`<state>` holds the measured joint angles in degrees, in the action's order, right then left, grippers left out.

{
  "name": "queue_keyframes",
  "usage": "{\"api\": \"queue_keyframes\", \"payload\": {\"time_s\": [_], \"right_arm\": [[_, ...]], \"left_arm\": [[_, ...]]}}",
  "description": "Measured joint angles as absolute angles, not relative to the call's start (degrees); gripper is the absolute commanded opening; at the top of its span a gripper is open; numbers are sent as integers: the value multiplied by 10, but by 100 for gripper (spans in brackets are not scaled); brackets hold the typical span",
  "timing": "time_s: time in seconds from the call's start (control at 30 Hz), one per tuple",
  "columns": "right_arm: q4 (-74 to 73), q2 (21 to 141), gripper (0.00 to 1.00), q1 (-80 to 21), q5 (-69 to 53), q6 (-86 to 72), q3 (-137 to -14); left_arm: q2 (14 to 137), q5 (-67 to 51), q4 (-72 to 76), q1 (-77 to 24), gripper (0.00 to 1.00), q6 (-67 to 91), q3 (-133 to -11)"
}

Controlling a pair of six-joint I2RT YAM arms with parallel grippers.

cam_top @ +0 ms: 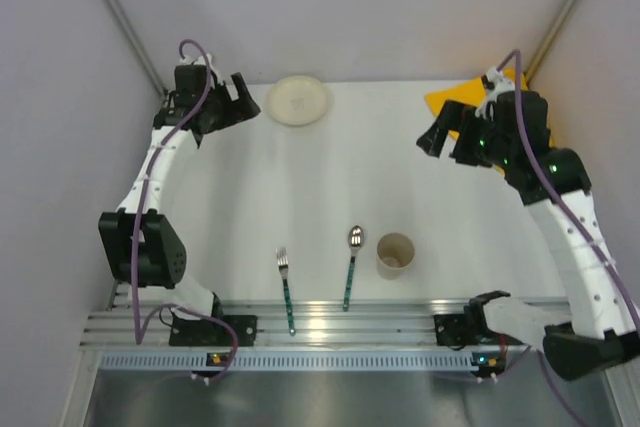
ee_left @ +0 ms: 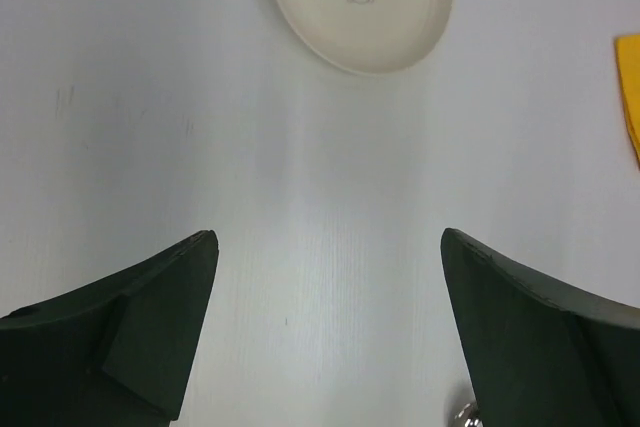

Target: Set the dinner table for one person

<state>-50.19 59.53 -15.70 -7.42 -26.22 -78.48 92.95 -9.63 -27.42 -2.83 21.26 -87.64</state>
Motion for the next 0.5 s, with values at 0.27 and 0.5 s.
{"api": "queue_keyframes", "payload": {"time_s": [0.27, 0.5], "right_arm": [[-524, 971, 100, -43, -37, -226, -1096], [-583, 1289, 100, 33, 2, -210, -1333]], "left_arm": [[792, -99, -303, -47, 99, 294, -738], [678, -106, -329, -89, 98, 320, -692]]}}
